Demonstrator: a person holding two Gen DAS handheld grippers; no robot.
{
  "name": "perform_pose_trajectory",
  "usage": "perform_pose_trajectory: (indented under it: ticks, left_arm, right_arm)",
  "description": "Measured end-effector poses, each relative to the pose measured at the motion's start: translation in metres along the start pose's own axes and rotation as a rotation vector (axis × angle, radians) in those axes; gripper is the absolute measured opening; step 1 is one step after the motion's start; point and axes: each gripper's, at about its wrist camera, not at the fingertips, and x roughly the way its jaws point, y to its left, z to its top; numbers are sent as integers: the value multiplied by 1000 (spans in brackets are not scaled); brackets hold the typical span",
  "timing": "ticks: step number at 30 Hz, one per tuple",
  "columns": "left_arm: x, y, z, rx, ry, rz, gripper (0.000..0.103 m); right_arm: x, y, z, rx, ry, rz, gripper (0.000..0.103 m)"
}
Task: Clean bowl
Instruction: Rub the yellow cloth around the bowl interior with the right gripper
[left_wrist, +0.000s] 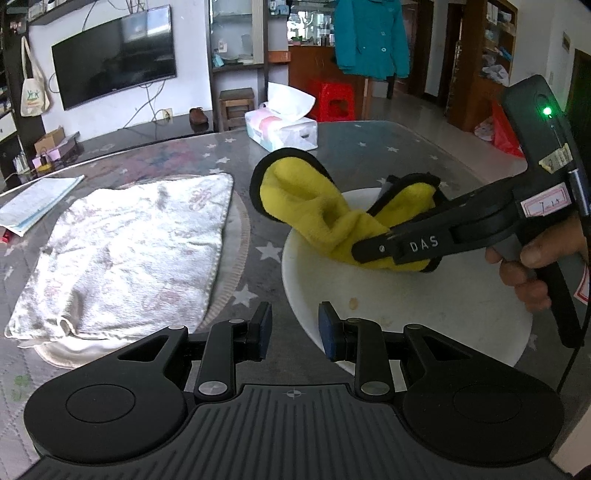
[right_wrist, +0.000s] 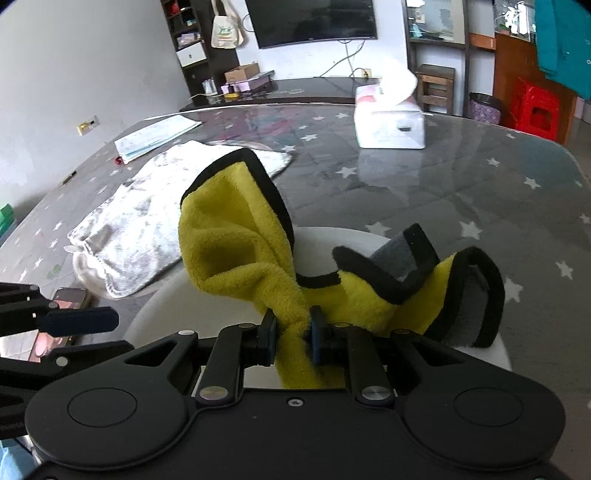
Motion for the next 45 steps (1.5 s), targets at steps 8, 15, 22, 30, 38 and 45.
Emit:
perform_pose_trajectory:
  ticks: [8,15,22,30,38,45]
  left_arm:
    - [2,5,0,12,13,25,24]
    - [3,4,-1,20,18,34,21]
    - [2,3,-4,26,16,40,20]
    - [2,3,-5,20,10,47,19]
    - [5,2,-6,20,14,55,19]
    - [6,2,-6,20,14,55,19]
  right_arm:
    - [-1,15,-5,-4,14,50,18]
    - [-4,22,-10,29,32,107,18]
    - [-12,24,-21,96,61,185,18]
    - [-30,29,-41,142,83,214,18]
    - [-52,16,-58,187,93,202,18]
    - [-64,5,-63,165,98,165,18]
